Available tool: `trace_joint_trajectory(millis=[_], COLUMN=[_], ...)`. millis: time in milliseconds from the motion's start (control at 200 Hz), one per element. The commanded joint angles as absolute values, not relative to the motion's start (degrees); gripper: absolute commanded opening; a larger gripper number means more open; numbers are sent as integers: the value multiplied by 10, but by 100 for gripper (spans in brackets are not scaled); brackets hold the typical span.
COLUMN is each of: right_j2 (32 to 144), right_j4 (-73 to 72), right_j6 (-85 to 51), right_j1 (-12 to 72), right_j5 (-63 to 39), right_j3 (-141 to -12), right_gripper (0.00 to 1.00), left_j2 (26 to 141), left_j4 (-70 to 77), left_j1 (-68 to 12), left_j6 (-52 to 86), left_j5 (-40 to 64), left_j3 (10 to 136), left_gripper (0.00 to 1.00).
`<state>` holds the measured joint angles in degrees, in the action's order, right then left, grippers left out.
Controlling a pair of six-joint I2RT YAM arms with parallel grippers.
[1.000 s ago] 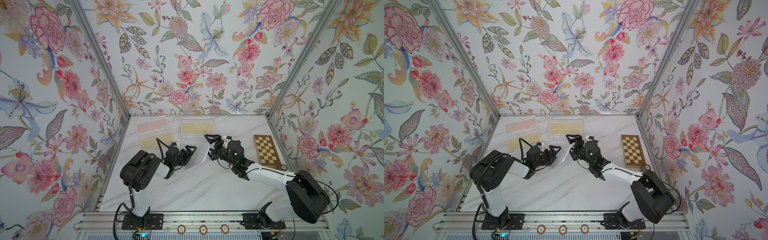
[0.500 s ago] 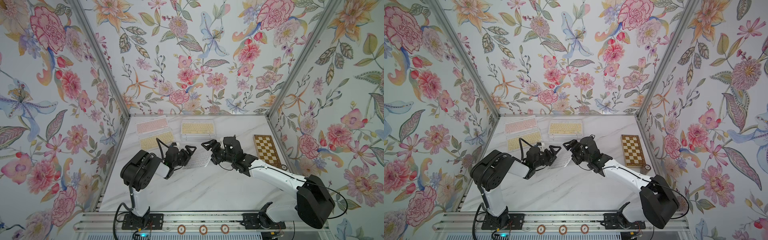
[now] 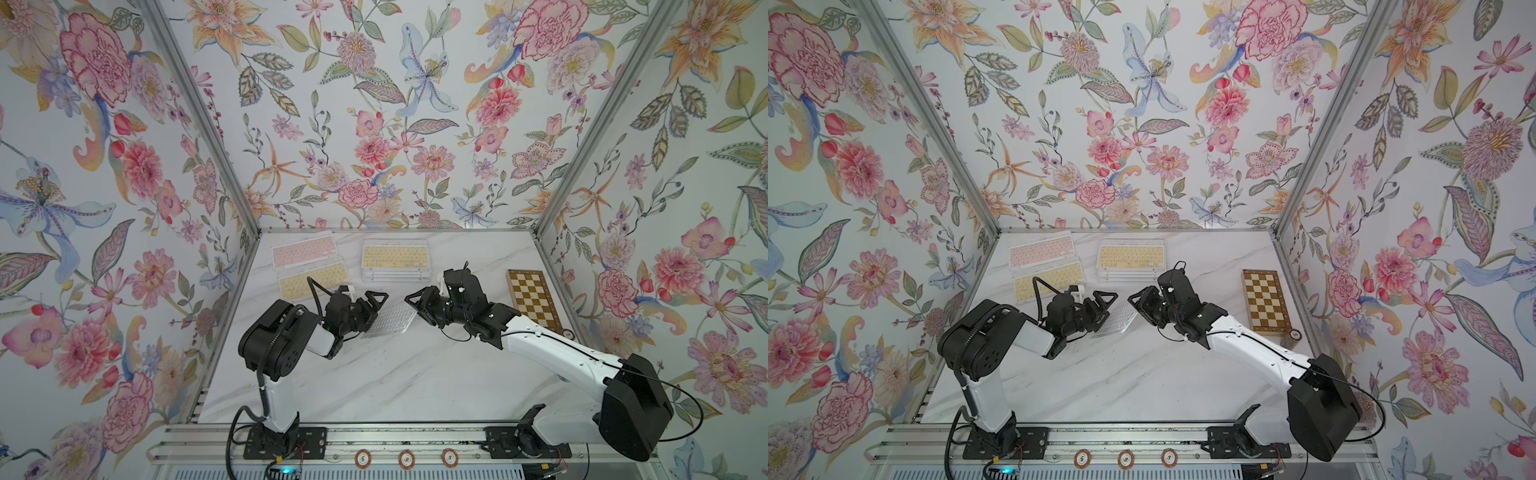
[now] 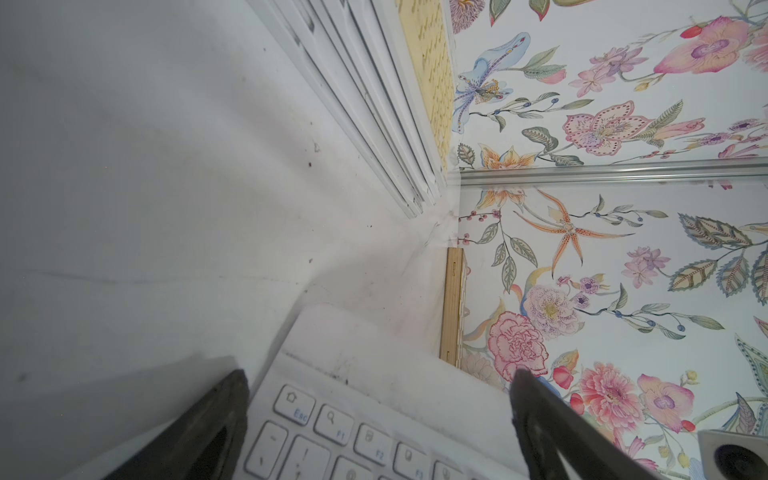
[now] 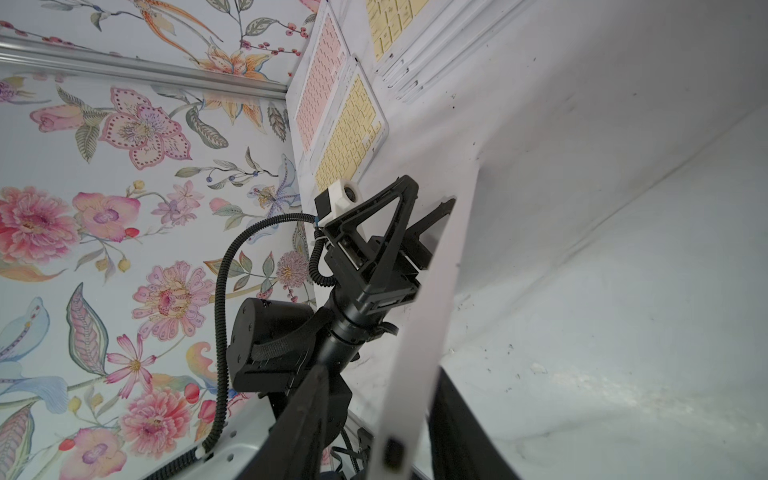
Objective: Stack the numeric keypads
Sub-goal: Pick up the numeric keypad from the center of the board.
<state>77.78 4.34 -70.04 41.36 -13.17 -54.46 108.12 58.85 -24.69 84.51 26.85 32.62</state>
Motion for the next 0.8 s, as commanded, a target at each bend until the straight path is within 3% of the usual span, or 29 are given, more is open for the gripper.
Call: trace_joint_trajectory(millis=[0,245,410,796], right_j2=[766,771,767,855], right_j4=[64,81,86,98], right_j6=[-661,-622,-587,-425], right_j1=[419,420,404,261], right_j5=[-148,-161,-173,-351], right_j3=[-573,-585,-581,-691], right_gripper=[36,20,15,6], left_j2=[1092,1072,1028,963], left_j4=[536,524,477,231], left_j1=[-237,-223,-199,-136], left_j6=[845,838,818,679], left_j5=[268,274,291,326], left_j3=[309,312,331,527], left_gripper=[99,99,99,99])
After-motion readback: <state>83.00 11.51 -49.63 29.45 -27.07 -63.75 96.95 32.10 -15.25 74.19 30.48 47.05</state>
